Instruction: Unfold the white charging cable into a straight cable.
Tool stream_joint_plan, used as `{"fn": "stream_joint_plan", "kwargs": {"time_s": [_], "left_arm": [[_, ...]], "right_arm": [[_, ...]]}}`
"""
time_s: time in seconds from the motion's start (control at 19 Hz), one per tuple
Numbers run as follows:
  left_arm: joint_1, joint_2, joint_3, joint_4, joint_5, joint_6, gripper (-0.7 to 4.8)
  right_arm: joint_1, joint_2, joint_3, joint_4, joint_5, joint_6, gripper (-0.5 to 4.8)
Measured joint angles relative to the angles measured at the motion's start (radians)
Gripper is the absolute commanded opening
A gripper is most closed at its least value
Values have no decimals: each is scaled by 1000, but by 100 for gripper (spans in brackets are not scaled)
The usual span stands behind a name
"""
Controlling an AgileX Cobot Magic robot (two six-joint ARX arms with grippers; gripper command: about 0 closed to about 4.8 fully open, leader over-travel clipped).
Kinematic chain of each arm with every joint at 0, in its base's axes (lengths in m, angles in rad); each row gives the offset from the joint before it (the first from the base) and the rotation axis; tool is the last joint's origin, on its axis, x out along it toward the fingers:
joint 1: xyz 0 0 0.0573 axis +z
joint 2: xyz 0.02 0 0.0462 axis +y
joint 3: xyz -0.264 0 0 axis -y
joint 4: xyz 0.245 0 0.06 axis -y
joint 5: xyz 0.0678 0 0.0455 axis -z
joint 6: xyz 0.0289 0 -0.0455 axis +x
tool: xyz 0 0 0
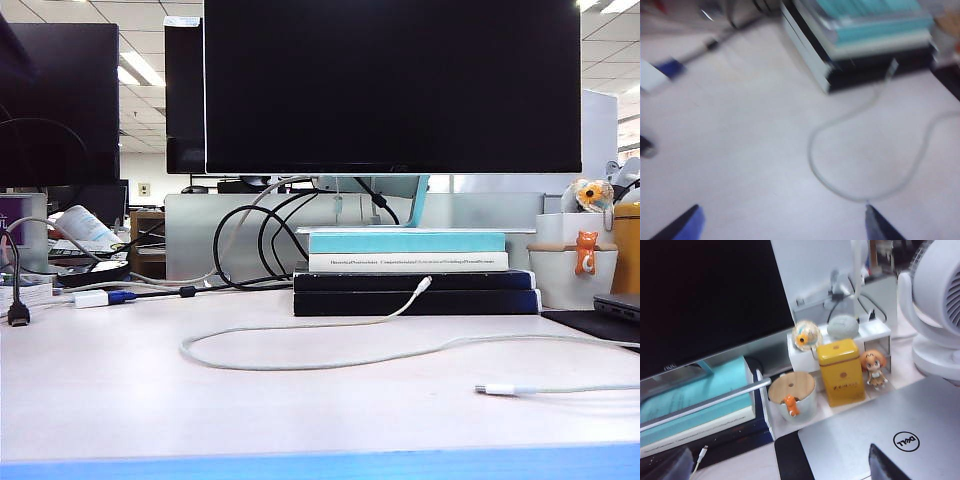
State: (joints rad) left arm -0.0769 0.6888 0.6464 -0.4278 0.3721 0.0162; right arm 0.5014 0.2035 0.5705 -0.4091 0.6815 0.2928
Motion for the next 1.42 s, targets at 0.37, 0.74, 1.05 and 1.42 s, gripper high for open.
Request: {"fn": "stream_joint_plan", "kwargs": {"time_s": [0.37,0.74,1.05,1.42], "left_arm": [[0,-403,-346,351,-174,-60,223],[0,-605,-479,322,-248,-51,-6],[0,-616,-486,313,-309,15,-6],[0,-616,-534,313,-267,36,37]], "right_arm": [[9,-168,-325,491,-210,-126,-8],[6,-159,-559,611,-210,-185,-7],[-100,-156,-560,613,-135,-213,-6],[-450,-156,-560,473,-844,-217,-6]]}}
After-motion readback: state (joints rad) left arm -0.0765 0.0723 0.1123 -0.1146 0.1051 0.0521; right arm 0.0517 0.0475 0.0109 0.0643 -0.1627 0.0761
